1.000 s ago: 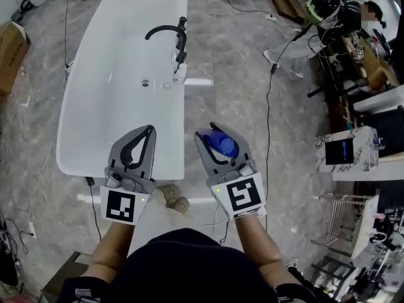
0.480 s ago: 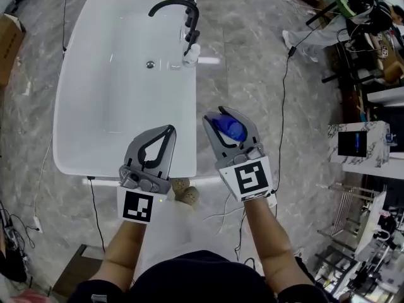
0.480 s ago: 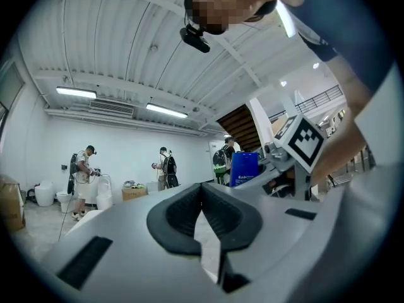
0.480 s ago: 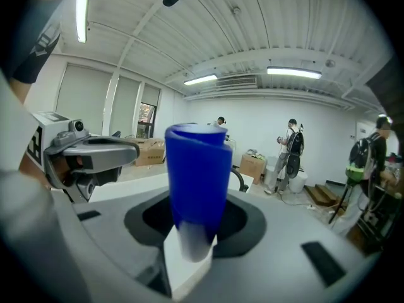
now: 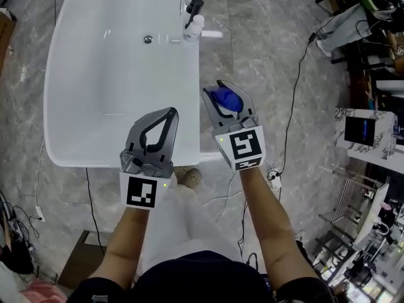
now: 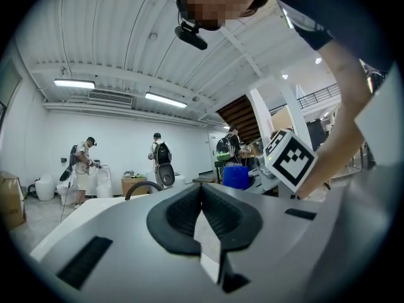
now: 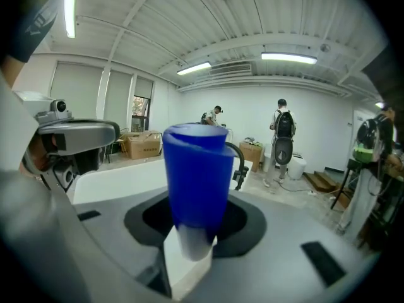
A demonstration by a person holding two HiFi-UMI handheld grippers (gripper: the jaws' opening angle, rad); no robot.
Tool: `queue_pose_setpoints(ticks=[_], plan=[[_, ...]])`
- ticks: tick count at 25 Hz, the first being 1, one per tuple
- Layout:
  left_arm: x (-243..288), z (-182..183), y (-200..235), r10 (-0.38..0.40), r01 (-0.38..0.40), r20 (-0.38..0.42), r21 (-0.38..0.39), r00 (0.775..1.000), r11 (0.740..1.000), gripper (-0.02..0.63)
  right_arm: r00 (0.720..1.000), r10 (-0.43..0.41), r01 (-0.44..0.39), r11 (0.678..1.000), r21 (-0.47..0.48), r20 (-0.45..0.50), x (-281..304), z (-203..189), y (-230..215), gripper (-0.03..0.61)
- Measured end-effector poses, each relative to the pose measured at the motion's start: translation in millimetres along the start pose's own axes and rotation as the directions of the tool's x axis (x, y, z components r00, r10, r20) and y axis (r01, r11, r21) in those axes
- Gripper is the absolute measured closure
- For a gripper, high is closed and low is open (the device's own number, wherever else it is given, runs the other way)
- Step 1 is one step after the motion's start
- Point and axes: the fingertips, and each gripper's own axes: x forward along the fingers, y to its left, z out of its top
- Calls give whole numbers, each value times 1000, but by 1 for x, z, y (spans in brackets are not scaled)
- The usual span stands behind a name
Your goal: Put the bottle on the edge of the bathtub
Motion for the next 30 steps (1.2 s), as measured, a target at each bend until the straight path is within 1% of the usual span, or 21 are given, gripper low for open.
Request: queue_pose_setpoints(ticks=[5, 8, 12, 17, 19, 25, 30], plan=[[13, -19, -4, -20, 20, -22, 5, 1000, 1000, 611, 999, -12, 12, 1000, -8, -32, 30, -27, -4, 433], [19, -30, -5, -31, 31, -36, -12, 999, 999, 611, 999, -4, 3, 1000, -20, -50, 45, -42, -1, 433], [23, -43, -5, -40, 38, -49, -33, 998, 999, 611, 997, 9, -9, 1000, 2, -81, 63, -66, 3, 433], [30, -62, -3, -31, 27, -68, -51, 997, 998, 611, 992, 17, -11, 999, 43, -123, 80, -95, 7, 433], [32, -69, -1, -30, 26, -79, -56, 996, 998, 611, 990, 23, -17, 999, 43, -141, 86, -105, 10, 433], [40, -82, 3, -36, 31, -90, -55, 995, 998, 611, 982, 40, -34, 999, 34, -187, 101, -124, 15, 433], [42, -89, 3, -39, 32, -112, -63, 993, 997, 611, 974, 53, -44, 998, 48, -219, 108, -135, 14, 433]])
